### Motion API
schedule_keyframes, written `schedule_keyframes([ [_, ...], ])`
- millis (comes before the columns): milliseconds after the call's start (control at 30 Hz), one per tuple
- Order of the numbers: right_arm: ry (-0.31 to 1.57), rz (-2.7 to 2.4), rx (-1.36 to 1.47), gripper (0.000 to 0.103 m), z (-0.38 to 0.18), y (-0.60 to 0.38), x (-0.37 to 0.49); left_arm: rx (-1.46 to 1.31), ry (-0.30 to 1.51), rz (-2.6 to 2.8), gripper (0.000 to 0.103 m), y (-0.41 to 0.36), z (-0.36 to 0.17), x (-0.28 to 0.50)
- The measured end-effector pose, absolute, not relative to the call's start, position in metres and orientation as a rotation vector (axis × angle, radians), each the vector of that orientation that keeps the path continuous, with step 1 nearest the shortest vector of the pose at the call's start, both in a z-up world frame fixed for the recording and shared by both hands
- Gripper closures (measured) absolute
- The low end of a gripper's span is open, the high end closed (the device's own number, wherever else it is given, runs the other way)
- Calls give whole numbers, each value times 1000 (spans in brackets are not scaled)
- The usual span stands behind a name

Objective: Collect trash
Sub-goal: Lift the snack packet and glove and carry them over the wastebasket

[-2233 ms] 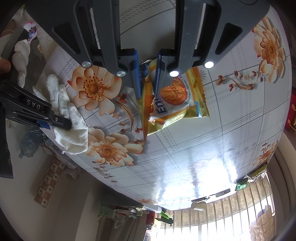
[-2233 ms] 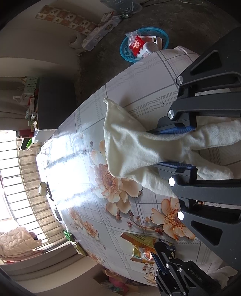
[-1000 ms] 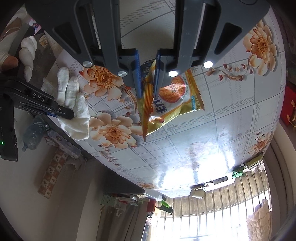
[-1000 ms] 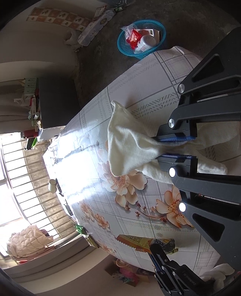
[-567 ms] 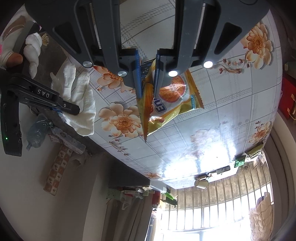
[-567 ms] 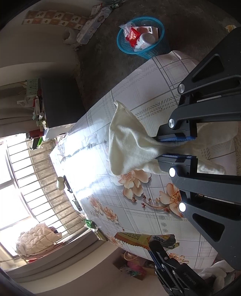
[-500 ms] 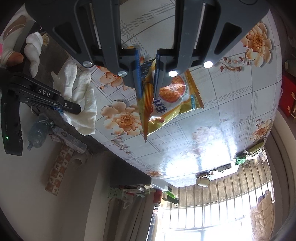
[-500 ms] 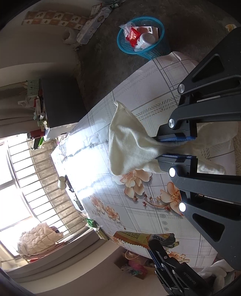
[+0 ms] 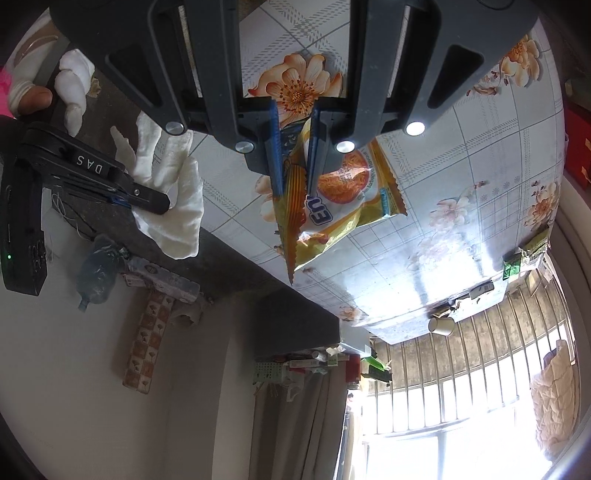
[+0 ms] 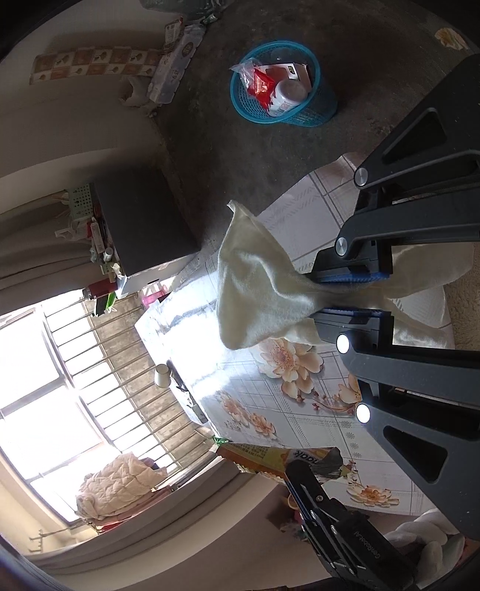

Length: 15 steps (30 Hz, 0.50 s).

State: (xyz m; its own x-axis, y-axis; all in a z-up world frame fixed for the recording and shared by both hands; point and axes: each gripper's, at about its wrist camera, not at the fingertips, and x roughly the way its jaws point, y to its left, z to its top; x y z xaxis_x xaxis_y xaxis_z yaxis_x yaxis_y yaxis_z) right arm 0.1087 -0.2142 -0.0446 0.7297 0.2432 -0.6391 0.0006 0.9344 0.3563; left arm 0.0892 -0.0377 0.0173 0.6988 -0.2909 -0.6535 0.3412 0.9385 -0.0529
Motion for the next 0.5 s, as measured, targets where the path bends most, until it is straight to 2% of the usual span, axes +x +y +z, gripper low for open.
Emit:
schedule_keyframes([
  [500,675,1,532,92,-56,-323,81,147,692,-547,92,-155,41,115],
])
